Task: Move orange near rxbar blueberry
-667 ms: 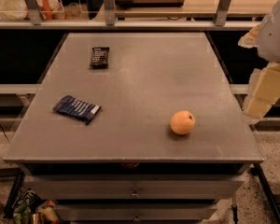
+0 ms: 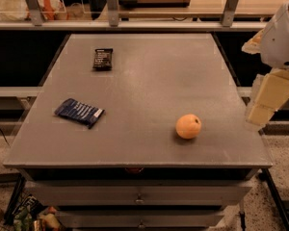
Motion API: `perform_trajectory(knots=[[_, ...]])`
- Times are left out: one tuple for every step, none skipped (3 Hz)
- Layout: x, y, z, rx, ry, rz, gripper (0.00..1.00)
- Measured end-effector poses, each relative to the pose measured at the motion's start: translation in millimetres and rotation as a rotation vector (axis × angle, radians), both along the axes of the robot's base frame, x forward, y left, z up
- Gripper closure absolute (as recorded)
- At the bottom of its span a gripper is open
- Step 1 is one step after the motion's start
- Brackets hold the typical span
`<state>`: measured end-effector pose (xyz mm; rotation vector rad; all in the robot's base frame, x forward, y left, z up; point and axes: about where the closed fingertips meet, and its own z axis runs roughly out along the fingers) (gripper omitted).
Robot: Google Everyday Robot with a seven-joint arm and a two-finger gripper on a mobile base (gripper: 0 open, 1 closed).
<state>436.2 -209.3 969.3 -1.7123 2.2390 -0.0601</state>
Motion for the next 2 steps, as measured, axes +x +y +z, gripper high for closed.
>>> perform_trajectory(knots=[[-6.0, 15.0, -19.8, 0.048, 0.015, -0.030, 0.00], [-7.7, 38.3, -51.6, 0.094, 0.021, -0.020, 0.00]])
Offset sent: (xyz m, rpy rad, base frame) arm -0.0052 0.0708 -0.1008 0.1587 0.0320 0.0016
